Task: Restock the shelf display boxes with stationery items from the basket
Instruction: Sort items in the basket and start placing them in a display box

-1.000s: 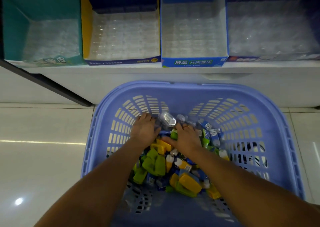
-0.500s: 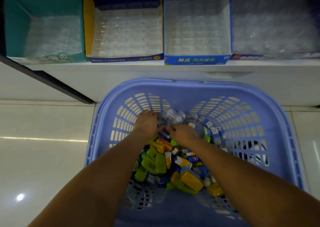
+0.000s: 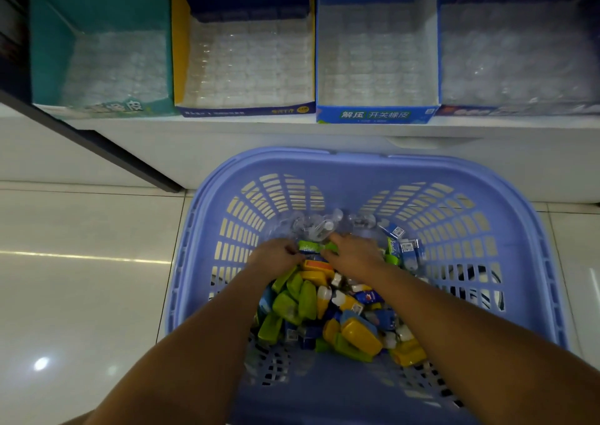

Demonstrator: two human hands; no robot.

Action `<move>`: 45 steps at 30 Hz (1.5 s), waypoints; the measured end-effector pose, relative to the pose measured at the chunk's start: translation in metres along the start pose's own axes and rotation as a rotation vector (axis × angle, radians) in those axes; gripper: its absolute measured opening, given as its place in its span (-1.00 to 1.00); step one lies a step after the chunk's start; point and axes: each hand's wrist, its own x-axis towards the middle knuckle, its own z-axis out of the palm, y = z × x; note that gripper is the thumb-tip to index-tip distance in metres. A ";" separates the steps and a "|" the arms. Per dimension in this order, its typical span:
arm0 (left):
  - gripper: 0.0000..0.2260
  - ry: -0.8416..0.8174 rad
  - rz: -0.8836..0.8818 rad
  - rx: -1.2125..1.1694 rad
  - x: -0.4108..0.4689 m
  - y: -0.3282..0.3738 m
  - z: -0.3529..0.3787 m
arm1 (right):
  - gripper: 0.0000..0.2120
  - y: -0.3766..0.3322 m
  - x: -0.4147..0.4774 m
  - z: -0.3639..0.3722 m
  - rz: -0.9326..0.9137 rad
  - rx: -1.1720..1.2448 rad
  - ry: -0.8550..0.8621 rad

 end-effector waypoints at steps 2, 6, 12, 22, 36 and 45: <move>-0.80 -0.087 0.038 -0.148 -0.004 0.004 -0.001 | -0.55 0.001 0.005 -0.010 0.038 0.235 -0.205; -0.73 -0.176 0.067 -0.238 -0.006 0.011 0.004 | -0.61 0.002 -0.003 -0.010 -0.001 0.204 -0.319; -0.57 0.036 -0.114 -0.320 -0.001 0.032 0.023 | -0.53 -0.002 -0.009 0.006 0.083 0.390 -0.102; -0.68 0.125 -0.003 -0.303 0.014 0.034 0.021 | -0.59 -0.013 -0.002 0.008 0.034 0.488 0.064; -0.68 0.136 -0.098 -0.312 0.027 0.033 0.007 | -0.59 -0.019 0.010 -0.015 -0.058 0.507 -0.384; -0.62 -0.133 -0.059 -0.004 0.002 0.043 0.000 | -0.55 -0.023 -0.025 -0.030 -0.094 0.601 -0.496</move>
